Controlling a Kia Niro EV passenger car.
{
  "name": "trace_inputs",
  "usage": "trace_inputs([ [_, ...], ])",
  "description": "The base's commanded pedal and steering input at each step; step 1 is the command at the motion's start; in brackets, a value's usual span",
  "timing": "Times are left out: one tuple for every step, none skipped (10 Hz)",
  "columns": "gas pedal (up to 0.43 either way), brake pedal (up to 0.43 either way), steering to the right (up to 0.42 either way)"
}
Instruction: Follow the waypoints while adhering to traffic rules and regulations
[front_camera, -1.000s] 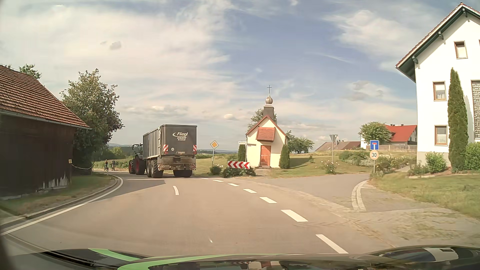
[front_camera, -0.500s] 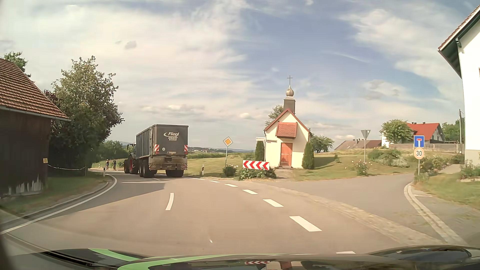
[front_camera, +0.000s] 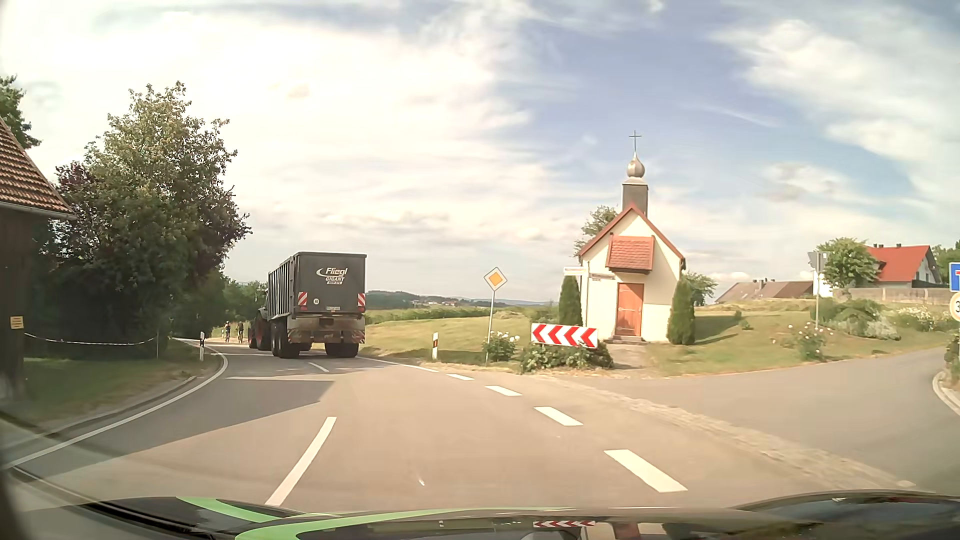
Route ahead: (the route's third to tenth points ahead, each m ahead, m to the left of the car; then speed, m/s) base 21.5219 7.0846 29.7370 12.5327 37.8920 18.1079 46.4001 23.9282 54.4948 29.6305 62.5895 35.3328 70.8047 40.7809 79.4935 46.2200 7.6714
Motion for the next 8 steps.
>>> trace_inputs([
  [0.067,0.0,-0.086],
  [0.067,0.0,-0.086],
  [0.067,0.0,-0.086],
  [0.067,0.0,-0.087],
  [0.067,0.0,-0.09],
  [0.067,0.0,-0.095],
  [0.067,0.0,-0.099],
  [0.067,0.0,-0.103],
])
